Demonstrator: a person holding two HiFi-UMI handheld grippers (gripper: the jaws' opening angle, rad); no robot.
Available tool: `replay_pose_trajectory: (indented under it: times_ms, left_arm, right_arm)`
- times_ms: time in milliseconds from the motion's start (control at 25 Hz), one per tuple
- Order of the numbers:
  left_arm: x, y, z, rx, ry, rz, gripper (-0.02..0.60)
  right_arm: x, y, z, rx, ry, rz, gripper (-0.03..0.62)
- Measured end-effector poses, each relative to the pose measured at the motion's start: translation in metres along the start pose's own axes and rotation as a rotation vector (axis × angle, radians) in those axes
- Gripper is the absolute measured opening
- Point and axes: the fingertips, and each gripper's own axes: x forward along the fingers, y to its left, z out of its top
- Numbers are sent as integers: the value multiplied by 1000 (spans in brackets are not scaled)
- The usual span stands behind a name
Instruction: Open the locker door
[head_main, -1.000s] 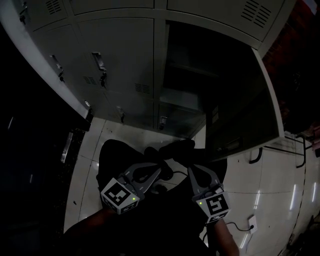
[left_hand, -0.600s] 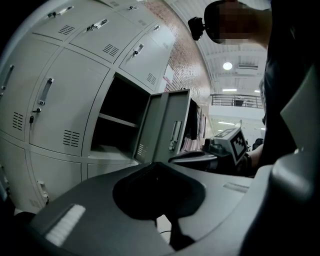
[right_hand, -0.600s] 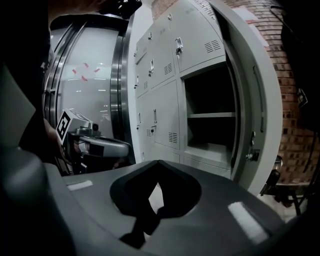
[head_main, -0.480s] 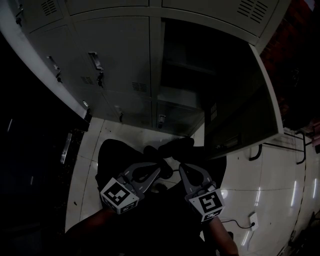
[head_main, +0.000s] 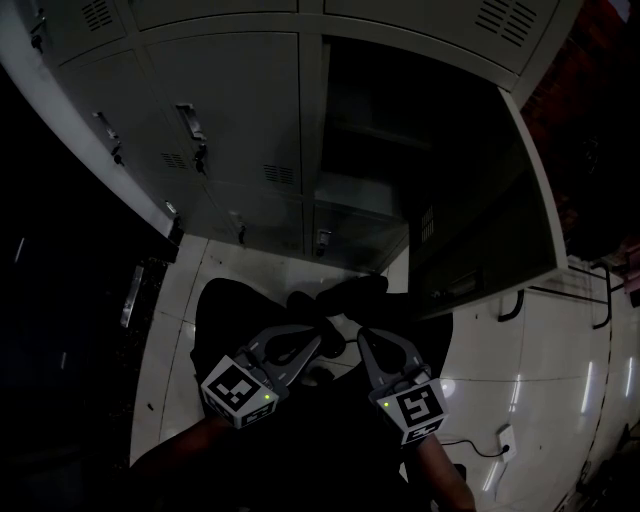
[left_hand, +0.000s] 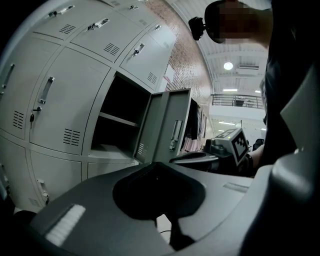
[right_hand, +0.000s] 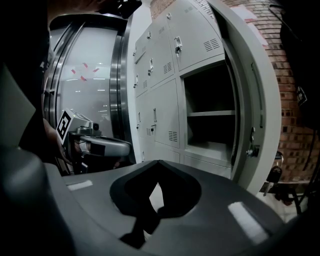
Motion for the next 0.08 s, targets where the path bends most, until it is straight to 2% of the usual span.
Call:
replay_pose_trajectory:
  times_ms: [80]
  left_arm:
    - [0, 0, -1, 2, 1, 2, 12]
  right_arm:
    - [0, 1, 1, -5, -2, 1, 2]
